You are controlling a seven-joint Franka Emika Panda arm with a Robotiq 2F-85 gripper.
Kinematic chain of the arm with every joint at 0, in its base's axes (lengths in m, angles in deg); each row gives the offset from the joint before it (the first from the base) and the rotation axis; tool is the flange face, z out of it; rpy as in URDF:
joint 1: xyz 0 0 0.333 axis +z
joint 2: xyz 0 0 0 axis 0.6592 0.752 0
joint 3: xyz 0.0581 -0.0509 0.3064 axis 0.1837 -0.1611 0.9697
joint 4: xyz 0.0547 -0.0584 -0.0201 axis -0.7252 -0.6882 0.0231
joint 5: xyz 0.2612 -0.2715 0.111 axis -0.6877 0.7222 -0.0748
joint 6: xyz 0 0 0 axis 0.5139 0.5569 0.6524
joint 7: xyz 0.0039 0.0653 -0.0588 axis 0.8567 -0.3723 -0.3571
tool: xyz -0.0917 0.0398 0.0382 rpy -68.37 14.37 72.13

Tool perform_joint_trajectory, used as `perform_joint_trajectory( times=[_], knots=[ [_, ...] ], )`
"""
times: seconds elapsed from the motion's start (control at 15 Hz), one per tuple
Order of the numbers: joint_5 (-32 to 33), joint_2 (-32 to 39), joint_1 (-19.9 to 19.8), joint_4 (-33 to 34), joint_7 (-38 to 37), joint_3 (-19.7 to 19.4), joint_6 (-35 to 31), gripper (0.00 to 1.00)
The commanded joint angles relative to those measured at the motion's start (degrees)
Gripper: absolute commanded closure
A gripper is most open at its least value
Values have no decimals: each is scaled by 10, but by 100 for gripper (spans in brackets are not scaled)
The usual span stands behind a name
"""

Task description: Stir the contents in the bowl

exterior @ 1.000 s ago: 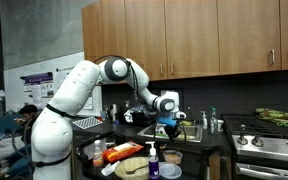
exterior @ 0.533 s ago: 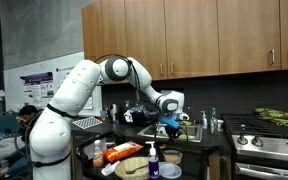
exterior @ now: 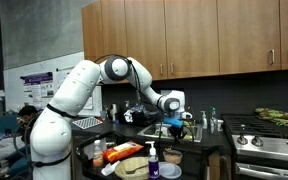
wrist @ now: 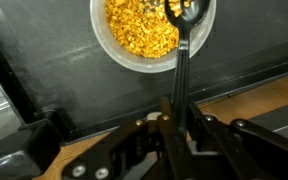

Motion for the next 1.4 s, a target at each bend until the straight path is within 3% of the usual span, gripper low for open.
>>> perform_joint_trajectory(
  times=[0.0, 0.53, 1.0, 1.07, 1.13, 1.2, 1.33],
  knots=[
    [31, 10, 21, 1, -27, -13, -37, 95],
    [112, 47, 53, 8, -91, -48, -104, 95],
    [123, 60, 54, 5, -100, -49, -122, 95],
    [122, 60, 54, 3, -99, -49, -124, 84],
    [122, 56, 54, 0, -98, -48, -125, 79],
    [120, 49, 54, -6, -98, -47, -127, 55],
    [119, 34, 56, -22, -99, -46, -137, 53]
  ],
)
